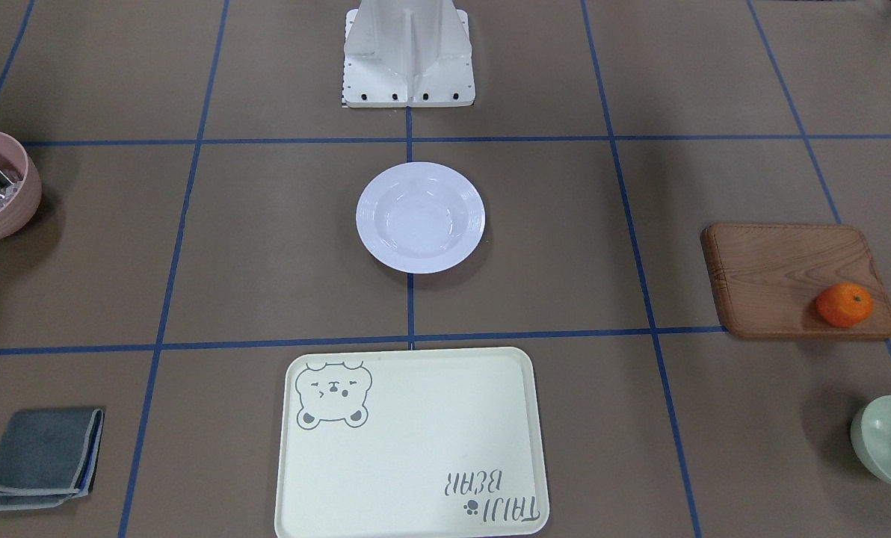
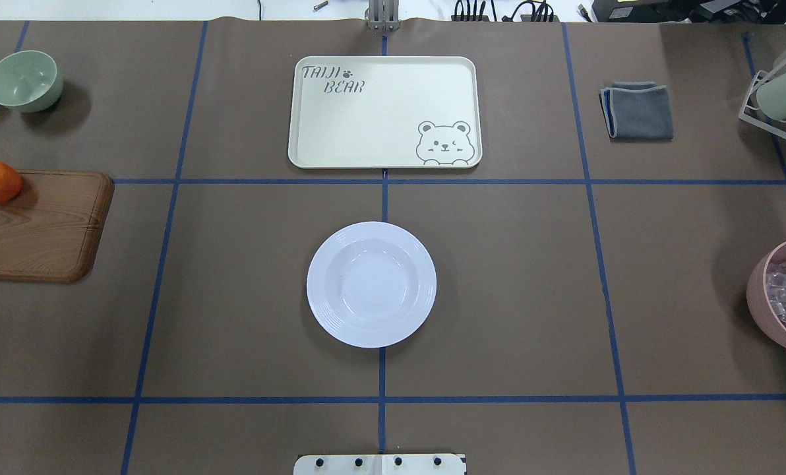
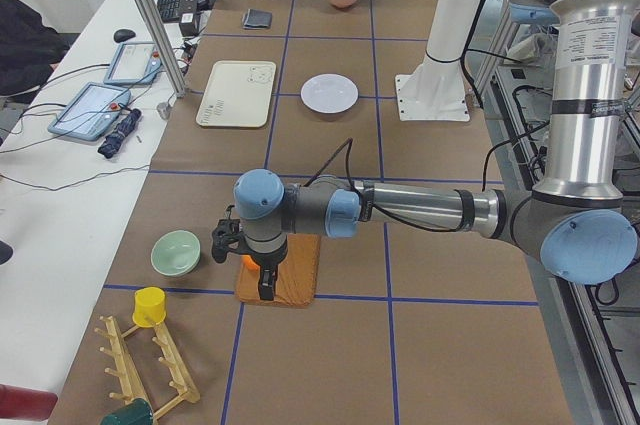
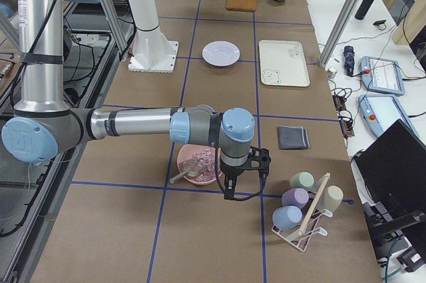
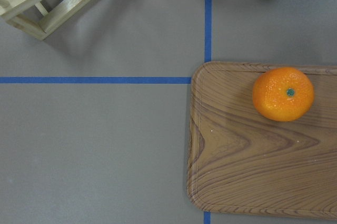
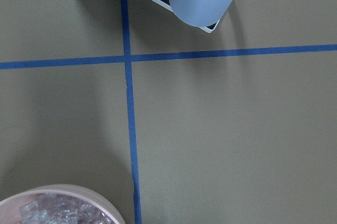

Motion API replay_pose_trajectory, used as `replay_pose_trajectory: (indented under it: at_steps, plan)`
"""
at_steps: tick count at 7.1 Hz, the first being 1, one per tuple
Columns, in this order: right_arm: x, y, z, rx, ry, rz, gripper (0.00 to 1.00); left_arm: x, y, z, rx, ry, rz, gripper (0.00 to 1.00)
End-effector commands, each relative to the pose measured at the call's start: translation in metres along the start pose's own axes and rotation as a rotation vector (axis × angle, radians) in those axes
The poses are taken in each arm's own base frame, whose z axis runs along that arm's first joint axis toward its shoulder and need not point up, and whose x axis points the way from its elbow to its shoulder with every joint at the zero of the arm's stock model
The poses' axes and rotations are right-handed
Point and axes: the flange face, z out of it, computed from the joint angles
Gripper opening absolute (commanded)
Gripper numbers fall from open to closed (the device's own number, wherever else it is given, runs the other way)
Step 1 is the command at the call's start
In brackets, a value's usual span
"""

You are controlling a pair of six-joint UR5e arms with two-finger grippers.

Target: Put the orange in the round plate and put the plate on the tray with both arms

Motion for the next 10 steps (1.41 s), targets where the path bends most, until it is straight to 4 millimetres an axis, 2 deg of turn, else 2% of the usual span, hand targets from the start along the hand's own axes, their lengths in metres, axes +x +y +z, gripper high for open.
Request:
replay_pose_trajectory:
  at_steps: [1, 3, 4, 5, 6, 7, 8, 9, 10]
  plan:
    - [0.003, 0.006, 0.004, -0.009, -0.001, 0.007, 1.00, 0.001, 0.000, -0.001, 0.005, -0.006, 0.005, 0.99]
    - [0.000, 0.006, 0.001, -0.005, -0.007, 0.006, 1.00, 0.001, 0.000, 0.000, 0.002, -0.003, 0.006, 0.99]
    - [-0.002, 0.005, 0.000, -0.003, -0.018, 0.002, 1.00, 0.008, -0.002, 0.003, -0.001, 0.004, 0.020, 0.99]
    - [-0.002, 0.002, 0.000, -0.002, -0.019, 0.001, 1.00, 0.014, -0.003, 0.014, -0.021, 0.007, 0.035, 0.99]
    - [-0.008, -0.001, -0.007, 0.012, -0.021, -0.012, 1.00, 0.028, -0.007, 0.018, -0.028, 0.010, 0.044, 0.99]
    - [-0.010, 0.000, -0.010, 0.017, -0.020, -0.016, 1.00, 0.049, -0.031, -0.001, 0.022, 0.015, 0.058, 0.99]
    - [-0.012, -0.003, -0.013, 0.031, -0.013, -0.041, 1.00, 0.072, -0.040, 0.012, 0.003, 0.019, 0.065, 0.99]
    - [-0.012, -0.002, -0.011, 0.026, -0.019, -0.039, 1.00, 0.104, -0.049, 0.032, -0.007, 0.024, 0.022, 0.99]
    - [-0.009, -0.005, -0.005, 0.014, -0.019, -0.020, 1.00, 0.113, -0.055, 0.063, 0.028, 0.045, -0.027, 0.99]
